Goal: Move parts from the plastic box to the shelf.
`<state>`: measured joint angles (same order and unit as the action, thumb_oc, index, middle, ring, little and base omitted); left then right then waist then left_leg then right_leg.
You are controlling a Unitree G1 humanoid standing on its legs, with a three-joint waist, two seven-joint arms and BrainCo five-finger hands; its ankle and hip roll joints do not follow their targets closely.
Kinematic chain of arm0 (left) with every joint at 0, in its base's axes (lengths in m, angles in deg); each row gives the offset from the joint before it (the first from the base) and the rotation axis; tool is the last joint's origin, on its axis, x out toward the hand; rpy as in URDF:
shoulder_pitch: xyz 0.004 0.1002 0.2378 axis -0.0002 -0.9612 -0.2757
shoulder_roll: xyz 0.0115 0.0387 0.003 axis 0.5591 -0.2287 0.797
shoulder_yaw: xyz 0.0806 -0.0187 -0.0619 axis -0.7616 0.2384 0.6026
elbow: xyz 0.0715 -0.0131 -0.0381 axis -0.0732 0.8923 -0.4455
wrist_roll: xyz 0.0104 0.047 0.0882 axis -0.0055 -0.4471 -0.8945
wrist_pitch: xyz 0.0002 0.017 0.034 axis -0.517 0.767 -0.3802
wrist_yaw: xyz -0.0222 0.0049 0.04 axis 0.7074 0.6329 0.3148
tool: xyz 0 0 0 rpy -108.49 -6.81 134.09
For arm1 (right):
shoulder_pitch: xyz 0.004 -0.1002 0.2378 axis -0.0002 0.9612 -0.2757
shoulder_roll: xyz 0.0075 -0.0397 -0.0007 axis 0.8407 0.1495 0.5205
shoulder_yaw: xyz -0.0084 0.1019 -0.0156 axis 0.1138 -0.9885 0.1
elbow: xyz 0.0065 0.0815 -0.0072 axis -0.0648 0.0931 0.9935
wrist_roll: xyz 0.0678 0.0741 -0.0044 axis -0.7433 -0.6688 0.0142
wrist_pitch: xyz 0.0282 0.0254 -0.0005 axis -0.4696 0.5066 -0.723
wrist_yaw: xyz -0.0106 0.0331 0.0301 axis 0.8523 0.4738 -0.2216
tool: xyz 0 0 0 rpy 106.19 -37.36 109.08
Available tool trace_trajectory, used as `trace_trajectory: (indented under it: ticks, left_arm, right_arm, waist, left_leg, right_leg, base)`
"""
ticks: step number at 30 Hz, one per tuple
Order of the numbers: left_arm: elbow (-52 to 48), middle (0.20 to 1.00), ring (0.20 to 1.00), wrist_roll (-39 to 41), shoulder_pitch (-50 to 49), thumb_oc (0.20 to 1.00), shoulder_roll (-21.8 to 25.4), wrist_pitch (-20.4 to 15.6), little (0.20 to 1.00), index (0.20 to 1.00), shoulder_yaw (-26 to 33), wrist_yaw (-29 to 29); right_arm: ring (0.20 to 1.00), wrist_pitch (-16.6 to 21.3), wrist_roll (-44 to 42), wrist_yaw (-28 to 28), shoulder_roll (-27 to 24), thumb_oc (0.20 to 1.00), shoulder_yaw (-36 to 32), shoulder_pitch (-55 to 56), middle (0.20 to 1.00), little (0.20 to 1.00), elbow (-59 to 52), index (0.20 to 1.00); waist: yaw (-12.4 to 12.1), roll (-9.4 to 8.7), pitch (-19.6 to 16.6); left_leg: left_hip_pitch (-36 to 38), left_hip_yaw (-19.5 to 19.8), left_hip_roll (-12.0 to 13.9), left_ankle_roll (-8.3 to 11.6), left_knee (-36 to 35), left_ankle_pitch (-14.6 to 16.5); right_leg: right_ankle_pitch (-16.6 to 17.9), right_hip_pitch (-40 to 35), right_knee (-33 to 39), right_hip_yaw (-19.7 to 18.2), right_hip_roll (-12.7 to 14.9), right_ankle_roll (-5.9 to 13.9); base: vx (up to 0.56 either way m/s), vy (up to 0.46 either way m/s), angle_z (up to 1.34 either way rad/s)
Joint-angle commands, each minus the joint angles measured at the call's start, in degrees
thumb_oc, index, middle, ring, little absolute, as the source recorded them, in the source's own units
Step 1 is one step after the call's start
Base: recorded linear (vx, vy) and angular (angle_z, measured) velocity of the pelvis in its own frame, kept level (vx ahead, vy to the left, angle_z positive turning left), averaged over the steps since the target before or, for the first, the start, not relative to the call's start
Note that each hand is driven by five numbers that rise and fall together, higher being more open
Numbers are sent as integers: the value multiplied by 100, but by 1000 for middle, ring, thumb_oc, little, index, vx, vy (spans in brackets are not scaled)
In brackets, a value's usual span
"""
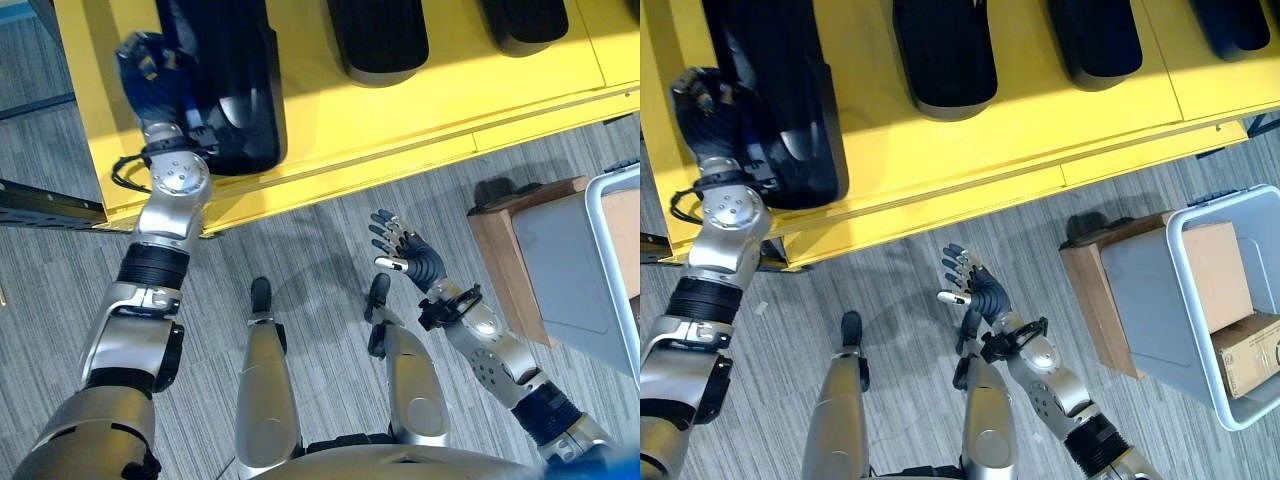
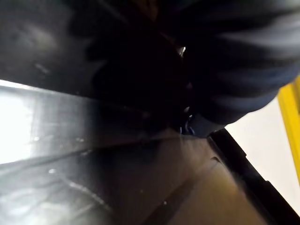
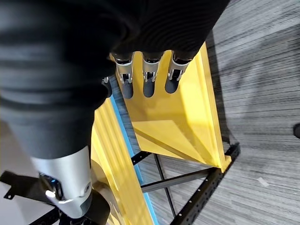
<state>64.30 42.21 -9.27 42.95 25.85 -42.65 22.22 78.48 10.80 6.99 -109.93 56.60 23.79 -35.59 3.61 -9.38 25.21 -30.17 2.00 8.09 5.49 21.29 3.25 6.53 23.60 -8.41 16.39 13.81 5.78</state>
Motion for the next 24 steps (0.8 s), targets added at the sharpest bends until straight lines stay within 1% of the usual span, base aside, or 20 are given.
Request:
trace_trajectory:
  ticks: [1,4,7,9,12,14,15,19,22,24]
  left_arm:
    - [124,200,200,137,624,200,311,-586,200,200,16,-336]
    - [437,200,200,269,980,200,546,-554,200,200,-123,-332]
    - [751,200,200,430,1223,200,729,-530,200,200,-319,-209]
    - [1052,200,200,398,1476,200,889,-427,200,200,-532,-102]
    - [1485,200,200,443,1802,200,1039,-321,200,200,-819,68]
    - [2138,200,200,679,2284,200,1180,-217,200,200,-1182,316]
    - [2269,200,200,753,2357,200,1194,-215,200,200,-1240,373]
    - [2664,200,200,1028,2491,200,1216,-196,200,200,-1301,574]
    - [2936,200,200,1527,2486,200,1158,-250,200,200,-1198,754]
    - [2988,200,200,1663,2473,200,1134,-275,200,200,-1153,782]
  right_arm:
    - [1000,299,-176,83,-298,1000,58,302,1000,1000,-384,1000]
    - [1000,273,-204,138,-413,1000,59,351,1000,1000,-423,1000]
    - [1000,234,-227,215,-495,1000,44,416,1000,1000,-465,1000]
    - [1000,206,-227,279,-542,1000,41,466,1000,1000,-470,1000]
    - [1000,169,-240,345,-664,1000,19,518,1000,1000,-485,1000]
    - [1000,125,-261,415,-780,1000,31,516,1000,1000,-461,1000]
    - [1000,120,-274,423,-788,1000,26,521,1000,1000,-467,1000]
    - [1000,108,-262,438,-832,1000,-1,572,1000,1000,-455,1000]
    - [1000,82,-295,470,-884,1000,-17,652,1000,1000,-471,1000]
    - [1000,81,-305,475,-903,1000,-6,658,1000,1000,-470,1000]
  waist:
    - [-41,58,-713]
    - [26,67,-813]
    - [79,77,-886]
    - [126,99,-944]
    - [185,145,-1002]
    - [244,231,-1041]
    - [247,244,-1043]
    - [252,291,-1057]
    - [242,317,-1073]
    - [234,321,-1085]
  left_leg:
    - [-25,-58,-53,-213,54,257]
    - [-204,-49,-51,-214,231,349]
    - [-351,-37,-46,-227,391,412]
    - [-453,-18,-55,-232,505,467]
    - [-627,-13,-63,-248,681,527]
    - [-963,-7,-82,-297,1080,660]
    - [-1036,-13,-83,-307,1169,690]
    - [-1271,12,-96,-356,1461,806]
    - [-1479,55,-115,-402,1738,910]
    - [-1518,52,-126,-403,1789,935]
  right_leg:
    - [-724,-8,-886,-29,178,252]
    - [-777,165,-1008,-75,155,246]
    - [-824,322,-1155,-103,151,243]
    - [-873,428,-1253,-141,154,241]
    - [-939,625,-1451,-175,165,241]
    - [-1054,967,-1804,-264,194,232]
    - [-1077,1046,-1887,-270,212,236]
    - [-1190,1282,-2184,-311,255,241]
    - [-1297,1481,-2455,-361,294,217]
    - [-1327,1533,-2521,-377,306,211]
  base:
    - [104,-14,0]
    - [40,8,-5]
    - [0,20,-8]
    - [0,35,-5]
    - [-11,41,-5]
    - [-34,92,-2]
    - [-20,66,-5]
    - [-9,48,-3]
    - [-2,30,1]
    - [-1,33,3]
